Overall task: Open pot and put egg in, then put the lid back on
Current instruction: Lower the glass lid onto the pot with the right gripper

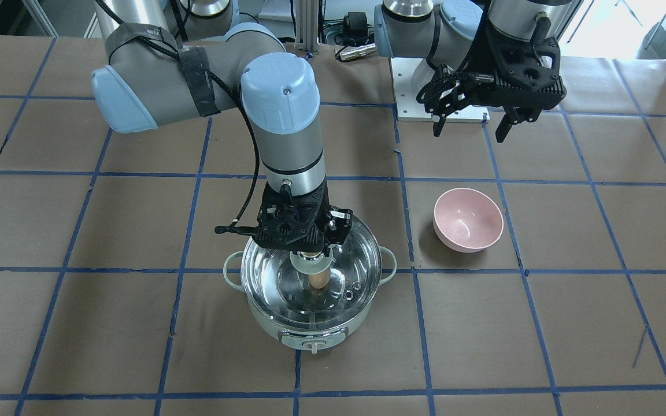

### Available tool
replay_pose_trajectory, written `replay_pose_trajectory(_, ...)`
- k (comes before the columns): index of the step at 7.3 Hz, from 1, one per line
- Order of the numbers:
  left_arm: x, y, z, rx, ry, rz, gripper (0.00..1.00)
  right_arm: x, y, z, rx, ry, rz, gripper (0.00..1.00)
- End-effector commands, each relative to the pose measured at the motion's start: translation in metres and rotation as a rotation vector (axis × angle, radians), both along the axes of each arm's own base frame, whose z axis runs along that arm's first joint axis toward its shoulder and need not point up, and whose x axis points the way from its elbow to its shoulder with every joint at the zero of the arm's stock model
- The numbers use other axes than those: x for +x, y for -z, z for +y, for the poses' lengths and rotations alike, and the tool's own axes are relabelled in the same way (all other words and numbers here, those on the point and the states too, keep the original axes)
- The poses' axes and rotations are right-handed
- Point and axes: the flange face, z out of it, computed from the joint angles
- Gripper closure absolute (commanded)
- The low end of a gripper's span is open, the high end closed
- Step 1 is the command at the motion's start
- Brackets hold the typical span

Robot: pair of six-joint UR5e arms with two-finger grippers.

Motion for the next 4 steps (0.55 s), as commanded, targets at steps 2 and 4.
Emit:
replay_pose_trajectory(2,-0.001,-0.0012,0.0003,-0.003,0.002,0.001,0.0,0.0006,0.0,0.0003,0.002,0.008,-0.004,0.4)
replay_pose_trajectory(4,-0.001,-0.001,0.0004,-0.002,0.002,0.001,0.0,0.0,0.0,-0.0002,0.004,0.013,-0.007,0.35)
